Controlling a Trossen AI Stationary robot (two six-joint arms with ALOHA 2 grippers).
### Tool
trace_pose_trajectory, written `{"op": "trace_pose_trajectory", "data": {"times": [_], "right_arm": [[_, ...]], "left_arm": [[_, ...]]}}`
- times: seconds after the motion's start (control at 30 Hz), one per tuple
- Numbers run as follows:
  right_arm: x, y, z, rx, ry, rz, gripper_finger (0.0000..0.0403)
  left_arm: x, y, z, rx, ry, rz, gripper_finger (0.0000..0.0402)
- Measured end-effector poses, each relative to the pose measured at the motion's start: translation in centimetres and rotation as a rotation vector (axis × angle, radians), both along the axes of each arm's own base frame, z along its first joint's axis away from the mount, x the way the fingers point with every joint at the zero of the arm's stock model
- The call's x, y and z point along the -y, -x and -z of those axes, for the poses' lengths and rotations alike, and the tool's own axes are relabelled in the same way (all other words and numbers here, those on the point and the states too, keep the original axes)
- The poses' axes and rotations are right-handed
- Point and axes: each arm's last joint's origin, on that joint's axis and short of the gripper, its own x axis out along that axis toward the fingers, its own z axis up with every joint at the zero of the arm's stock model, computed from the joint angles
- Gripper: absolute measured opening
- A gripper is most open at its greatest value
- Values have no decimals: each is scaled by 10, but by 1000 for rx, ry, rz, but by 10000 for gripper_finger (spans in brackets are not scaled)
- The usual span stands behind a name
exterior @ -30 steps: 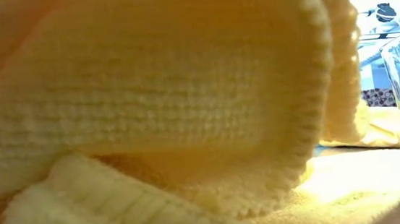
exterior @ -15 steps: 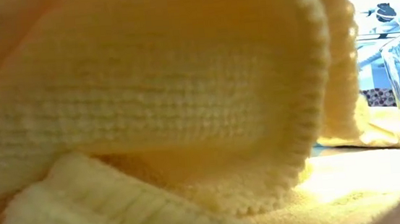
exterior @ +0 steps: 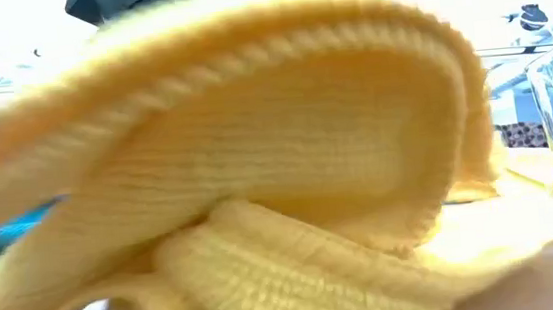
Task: Sort microfiber towel by color & place in baskets
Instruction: Put the yellow microfiber cloth into the top transparent bin
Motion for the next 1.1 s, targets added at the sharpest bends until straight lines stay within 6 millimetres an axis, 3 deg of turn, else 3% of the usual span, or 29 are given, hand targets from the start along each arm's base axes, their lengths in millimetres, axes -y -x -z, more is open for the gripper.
{"op": "trace_pose_trajectory", "data": {"times": [0.17,0.53,0.9,1.1], "right_arm": [[0,0,0,0,0,1,137],[1,-1,1,32,37,36,149],[0,-16,14,57,140,119,282],[-2,-30,26,61,209,156,305]], "left_arm": [[-2,0,0,4,-25,21,14],[-13,0,-7,8,-67,20,7],[-28,4,-48,108,-158,-35,4],[-32,7,-65,160,-209,-63,4]]}}
